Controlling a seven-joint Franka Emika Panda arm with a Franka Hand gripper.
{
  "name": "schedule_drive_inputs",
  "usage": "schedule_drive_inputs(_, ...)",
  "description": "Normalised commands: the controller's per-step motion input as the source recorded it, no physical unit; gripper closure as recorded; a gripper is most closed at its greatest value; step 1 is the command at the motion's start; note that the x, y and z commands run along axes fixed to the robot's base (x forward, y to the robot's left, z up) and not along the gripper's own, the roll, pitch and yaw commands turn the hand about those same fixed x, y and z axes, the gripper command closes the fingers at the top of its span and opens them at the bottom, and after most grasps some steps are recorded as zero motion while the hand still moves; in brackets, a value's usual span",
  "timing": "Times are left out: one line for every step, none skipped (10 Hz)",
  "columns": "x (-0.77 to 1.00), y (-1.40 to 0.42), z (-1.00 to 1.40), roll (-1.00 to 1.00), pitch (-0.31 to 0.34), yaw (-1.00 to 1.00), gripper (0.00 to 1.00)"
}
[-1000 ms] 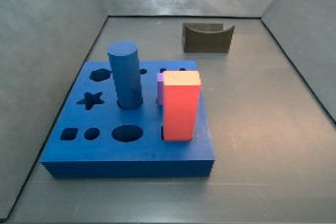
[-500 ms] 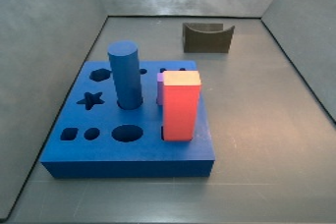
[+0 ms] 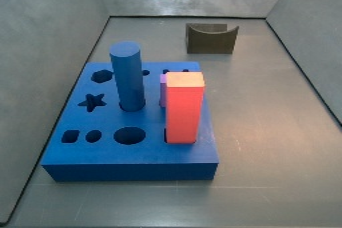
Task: Pick up the star object. Move up. Place the star object on the fixture. Regrasp the star object. Move to above the board. Insert the star object.
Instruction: Insert the star object.
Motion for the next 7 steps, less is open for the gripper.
schedule_drive_inputs(0.02,0.0,0.0,0.0,0.0,0.0,1.0)
schedule_drive_inputs(0.08,-0.17,0.0,0.11,0.064,0.0,1.0)
schedule_drive_inputs(0.0,0.02,-0.02,0.0,0.0,0.0,1.0)
schedule_drive_inputs(-0.09,0.04,-0.01,0.02,0.0,0.0,1.0)
schedule_drive_inputs(-0.33,0.1,-0.1,0.03,0.0,-0.15,1.0)
schedule_drive_inputs(-0.68,0.05,-0.09,0.0,-0.03,-0.16,1.0)
schedule_drive_inputs(-0.87,0.0,-0.09,0.0,-0.074,-0.18,1.0)
